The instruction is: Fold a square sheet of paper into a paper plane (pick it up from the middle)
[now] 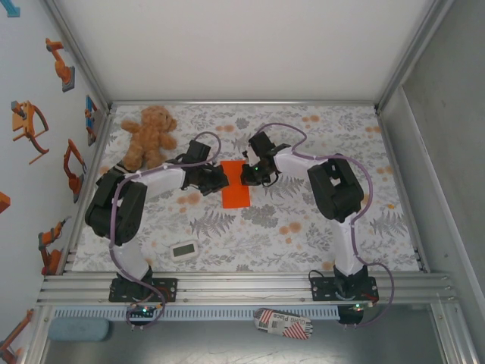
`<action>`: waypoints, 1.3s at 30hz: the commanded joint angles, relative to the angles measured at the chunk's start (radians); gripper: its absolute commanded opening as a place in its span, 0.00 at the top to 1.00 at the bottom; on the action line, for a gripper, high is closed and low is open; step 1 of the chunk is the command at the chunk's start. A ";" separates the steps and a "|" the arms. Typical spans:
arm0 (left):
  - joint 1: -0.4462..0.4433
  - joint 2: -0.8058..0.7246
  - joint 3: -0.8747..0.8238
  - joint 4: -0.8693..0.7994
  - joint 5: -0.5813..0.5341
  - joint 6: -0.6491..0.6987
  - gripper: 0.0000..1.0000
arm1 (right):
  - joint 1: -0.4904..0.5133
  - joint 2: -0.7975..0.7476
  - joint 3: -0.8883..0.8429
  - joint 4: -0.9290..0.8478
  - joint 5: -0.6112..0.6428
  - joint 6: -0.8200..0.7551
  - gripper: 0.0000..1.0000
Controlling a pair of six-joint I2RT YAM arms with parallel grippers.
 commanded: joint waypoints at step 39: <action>-0.024 0.043 -0.027 0.127 0.039 -0.186 0.78 | -0.039 -0.467 -0.635 0.471 -0.036 0.524 0.56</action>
